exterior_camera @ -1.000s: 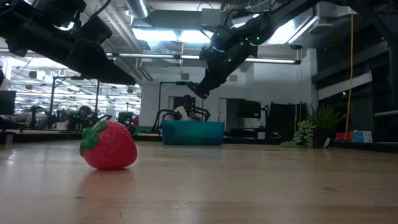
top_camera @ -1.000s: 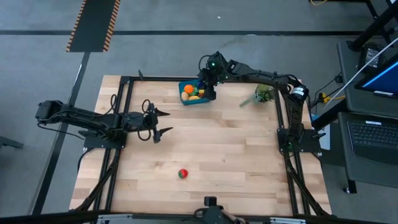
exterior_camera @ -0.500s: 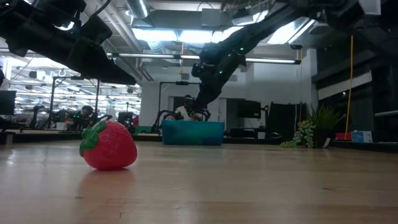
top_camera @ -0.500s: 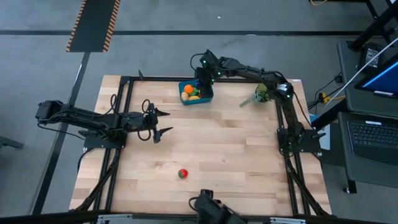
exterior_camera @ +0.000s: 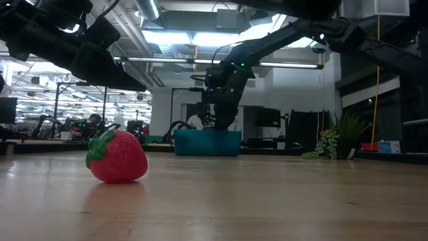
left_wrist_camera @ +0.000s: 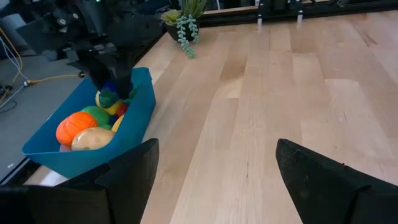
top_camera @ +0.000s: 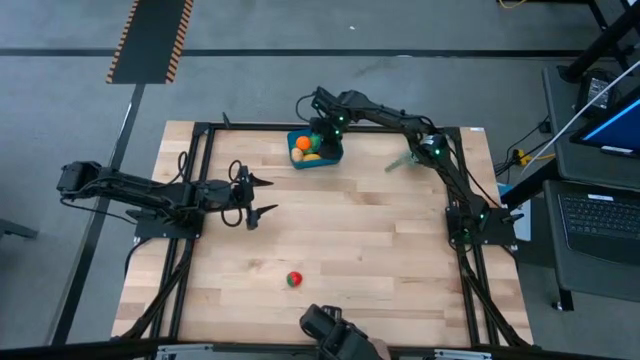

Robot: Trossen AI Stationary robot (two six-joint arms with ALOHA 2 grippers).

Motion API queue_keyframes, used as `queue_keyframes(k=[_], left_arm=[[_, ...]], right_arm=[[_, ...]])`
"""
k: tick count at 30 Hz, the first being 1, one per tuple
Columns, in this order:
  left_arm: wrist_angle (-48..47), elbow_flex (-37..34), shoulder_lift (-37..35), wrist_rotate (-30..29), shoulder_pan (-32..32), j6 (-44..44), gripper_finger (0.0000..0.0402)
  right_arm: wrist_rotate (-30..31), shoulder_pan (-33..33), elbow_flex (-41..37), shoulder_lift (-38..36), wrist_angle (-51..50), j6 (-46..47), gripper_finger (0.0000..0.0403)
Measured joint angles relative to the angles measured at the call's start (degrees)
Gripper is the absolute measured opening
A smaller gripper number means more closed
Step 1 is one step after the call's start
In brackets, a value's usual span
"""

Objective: Pick and placing Produce into tupperware
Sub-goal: Put the eggplant into the blue bin, then put the strawberry into the blue bin

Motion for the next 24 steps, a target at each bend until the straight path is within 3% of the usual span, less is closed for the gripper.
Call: queue_keyframes(k=[5, 13, 21, 24], left_arm=[[-0.1, 0.0, 0.0, 0.0, 0.0, 0.1, 0.0318], [-0.2, 0.0, 0.0, 0.0, 0.0, 0.1, 0.0318], [0.0, 0.0, 0.0, -0.1, 0.0, 1.5, 0.0318], [0.7, 0.0, 0.0, -0.1, 0.3, 1.4, 0.0318]], right_arm=[[0.1, 0.0, 0.3, -0.1, 0.0, 0.1, 0.0154], [0.1, 0.0, 0.3, -0.1, -0.1, 0.7, 0.0239], [2.8, 0.0, 8.2, -0.2, -7.5, 7.8, 0.0248], [3.2, -0.3, 7.1, -3.3, -6.8, 10.8, 0.0249]])
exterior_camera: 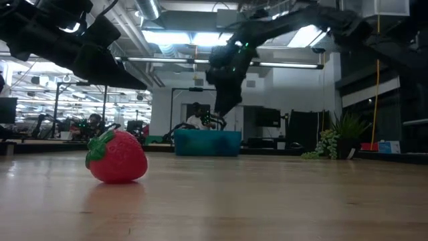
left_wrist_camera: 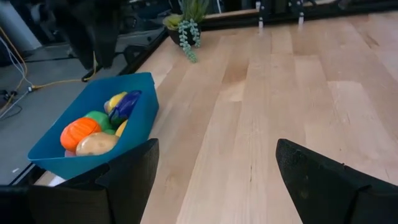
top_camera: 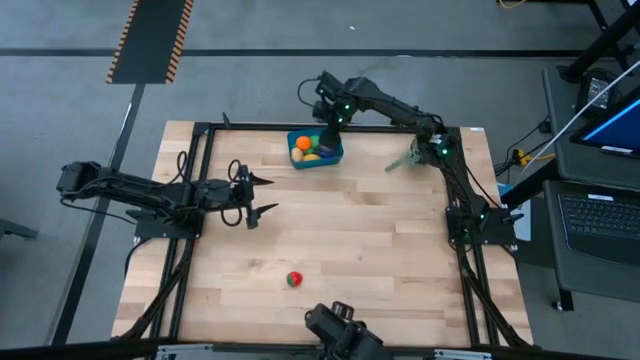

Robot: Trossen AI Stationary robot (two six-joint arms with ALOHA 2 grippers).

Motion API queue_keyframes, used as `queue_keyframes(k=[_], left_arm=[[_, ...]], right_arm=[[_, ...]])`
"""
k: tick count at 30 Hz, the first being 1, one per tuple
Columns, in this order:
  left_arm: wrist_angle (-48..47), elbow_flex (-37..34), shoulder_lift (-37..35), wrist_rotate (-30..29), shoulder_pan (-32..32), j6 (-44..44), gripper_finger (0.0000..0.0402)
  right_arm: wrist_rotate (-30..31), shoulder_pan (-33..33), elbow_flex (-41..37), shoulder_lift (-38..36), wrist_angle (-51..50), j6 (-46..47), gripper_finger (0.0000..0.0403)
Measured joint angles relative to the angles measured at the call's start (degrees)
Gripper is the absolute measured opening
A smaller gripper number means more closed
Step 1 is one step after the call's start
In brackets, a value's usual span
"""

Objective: Pick and placing Produce into tupperware
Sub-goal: Put the strawberry into the blue bin

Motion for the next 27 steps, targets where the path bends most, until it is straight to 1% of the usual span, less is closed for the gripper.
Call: queue_keyframes(k=[4, 7, 9, 13, 18, 20, 23, 27], left_arm=[[2.0, 0.0, 0.0, 0.0, 0.9, 0.0, 0.0318], [2.8, 0.0, 0.0, 0.0, 1.5, 0.1, 0.0318], [3.1, 0.0, 0.0, 0.0, 1.5, 0.1, 0.0318], [3.0, 0.0, 0.0, 1.3, 1.5, 0.1, 0.0318], [4.1, 0.0, 0.0, 3.5, 1.5, 0.1, 0.0318], [4.1, 0.0, 0.0, 5.3, 1.5, 0.2, 0.0318], [4.2, 0.0, 0.0, 6.4, 1.5, -0.2, 0.0318], [4.2, 0.0, 0.0, 6.4, 1.5, -4.5, 0.0318]], right_arm=[[-0.1, 0.0, -3.5, -5.4, 1.3, 2.7, 0.0249], [0.0, 1.0, -10.4, -10.1, 6.1, 4.4, 0.0249], [0.1, 2.7, -18.0, -14.0, 12.7, 4.6, 0.0249], [0.2, 5.6, -36.5, -22.4, 27.6, 7.0, 0.0250], [0.6, 8.0, -58.3, -37.1, 48.6, 12.1, 0.0250], [0.5, 9.4, -66.4, -43.0, 55.9, 13.5, 0.0250], [0.3, 11.1, -76.9, -52.4, 65.7, 13.6, 0.0250], [0.6, 13.9, -90.4, -62.8, 79.2, 13.5, 0.0250]])
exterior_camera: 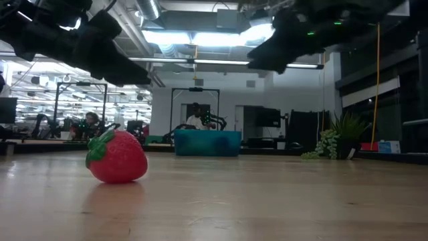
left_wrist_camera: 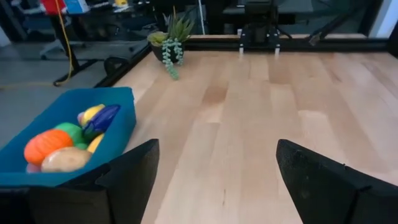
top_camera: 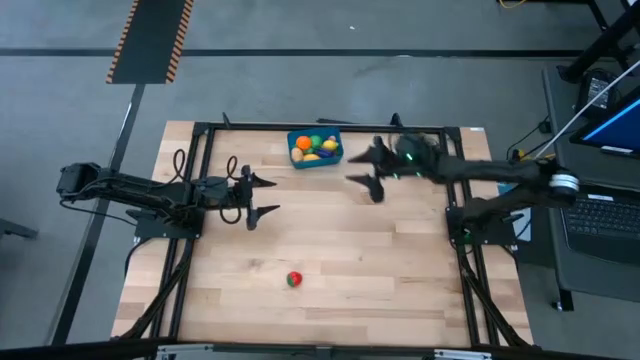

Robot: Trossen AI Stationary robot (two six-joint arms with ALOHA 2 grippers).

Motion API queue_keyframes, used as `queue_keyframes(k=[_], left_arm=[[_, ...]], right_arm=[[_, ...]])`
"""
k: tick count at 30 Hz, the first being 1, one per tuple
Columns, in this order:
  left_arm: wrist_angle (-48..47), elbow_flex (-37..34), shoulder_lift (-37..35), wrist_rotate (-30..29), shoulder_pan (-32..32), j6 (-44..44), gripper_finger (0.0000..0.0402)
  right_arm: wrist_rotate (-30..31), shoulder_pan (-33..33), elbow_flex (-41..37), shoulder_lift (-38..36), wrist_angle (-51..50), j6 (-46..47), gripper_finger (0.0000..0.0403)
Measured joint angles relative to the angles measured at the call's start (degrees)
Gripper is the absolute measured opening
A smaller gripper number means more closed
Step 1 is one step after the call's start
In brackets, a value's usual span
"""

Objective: Pick and placing Produce into tupperware
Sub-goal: Put the strawberry into the blue bin

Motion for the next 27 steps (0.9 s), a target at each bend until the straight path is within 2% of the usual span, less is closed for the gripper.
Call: queue_keyframes(k=[6, 11, 14, 18, 21, 27], left_arm=[[0.0, 0.0, 0.0, -0.5, 0.0, -1.7, 0.0318], [0.1, 0.0, 0.0, -0.9, 0.0, -2.2, 0.0318], [0.1, 0.0, 0.0, -0.9, 0.0, -5.5, 0.0318], [0.2, 0.0, 0.0, 0.2, 0.0, -3.5, 0.0318], [1.5, 0.4, 0.0, 1.4, -0.6, -5.2, 0.0318], [-2.1, 5.3, 0.0, -1.1, -7.1, -4.6, 0.0318]], right_arm=[[0.0, 2.7, -15.0, -11.3, 12.4, 2.4, 0.0250], [-0.2, 3.2, -21.9, -16.5, 17.0, 6.4, 0.0250], [-0.1, 3.1, -23.8, -17.4, 18.0, 8.1, 0.0250], [-0.1, 3.2, -24.7, -17.5, 17.9, 9.1, 0.0250], [-0.1, 3.2, -24.8, -17.5, 17.9, 9.1, 0.0250], [-0.4, 3.2, -24.8, -17.5, 17.6, 9.6, 0.0250]])
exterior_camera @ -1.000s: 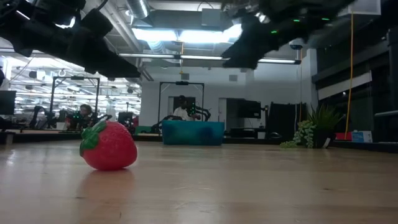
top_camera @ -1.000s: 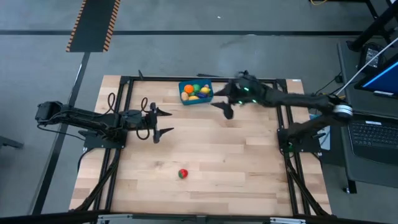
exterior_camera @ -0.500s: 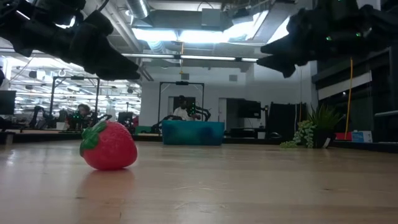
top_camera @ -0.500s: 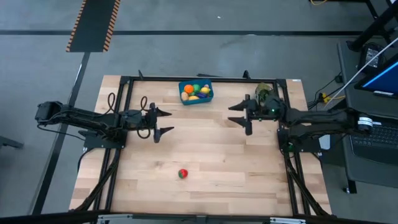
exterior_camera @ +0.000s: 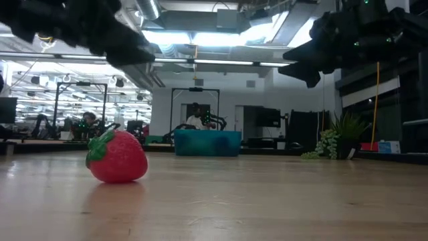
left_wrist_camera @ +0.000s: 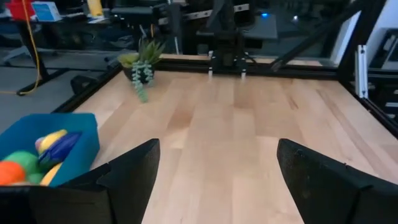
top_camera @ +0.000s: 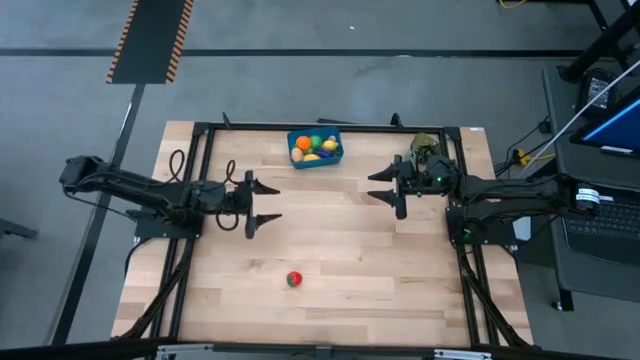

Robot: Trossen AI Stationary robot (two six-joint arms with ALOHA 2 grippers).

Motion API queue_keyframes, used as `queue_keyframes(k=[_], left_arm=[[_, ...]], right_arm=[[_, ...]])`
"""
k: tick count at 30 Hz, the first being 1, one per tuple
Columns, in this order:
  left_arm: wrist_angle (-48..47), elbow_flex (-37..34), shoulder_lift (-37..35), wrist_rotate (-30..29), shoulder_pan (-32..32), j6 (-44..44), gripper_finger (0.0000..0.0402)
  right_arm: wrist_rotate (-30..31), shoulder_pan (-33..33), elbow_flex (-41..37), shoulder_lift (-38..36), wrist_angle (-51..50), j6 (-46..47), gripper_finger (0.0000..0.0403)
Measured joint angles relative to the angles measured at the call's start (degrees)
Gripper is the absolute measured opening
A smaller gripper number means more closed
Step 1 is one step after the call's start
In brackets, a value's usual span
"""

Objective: Pick and placing Produce into tupperware
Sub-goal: Put the strawberry into the blue bin

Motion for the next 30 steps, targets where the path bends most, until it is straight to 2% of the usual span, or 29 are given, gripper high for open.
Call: queue_keyframes(k=[2, 6, 12, 22, 30], left_arm=[[-3.4, 2.3, 0.0, -4.1, -3.6, 0.0, 0.0316], [-6.9, 6.3, 2.1, -16.1, -12.8, 1.9, 0.0309], [-6.9, 12.8, 11.5, -32.8, -24.9, -1.1, 0.0308], [-10.3, 29.3, 32.2, -51.6, -37.2, -5.7, 0.0308], [-11.0, 40.4, 45.0, -57.3, -43.7, -13.8, 0.0308]], right_arm=[[-0.9, 0.0, 0.0, 0.0, 0.0, 1.0, 0.0250], [-4.3, 0.0, 0.0, 0.0, -0.3, 2.3, 0.0250], [-5.4, 2.4, 0.0, 0.0, -0.6, 2.3, 0.0250], [-5.4, 7.0, 0.0, 0.0, -1.8, 2.0, 0.0250], [-5.4, 10.2, 0.0, 0.0, -4.1, 0.8, 0.0250]])
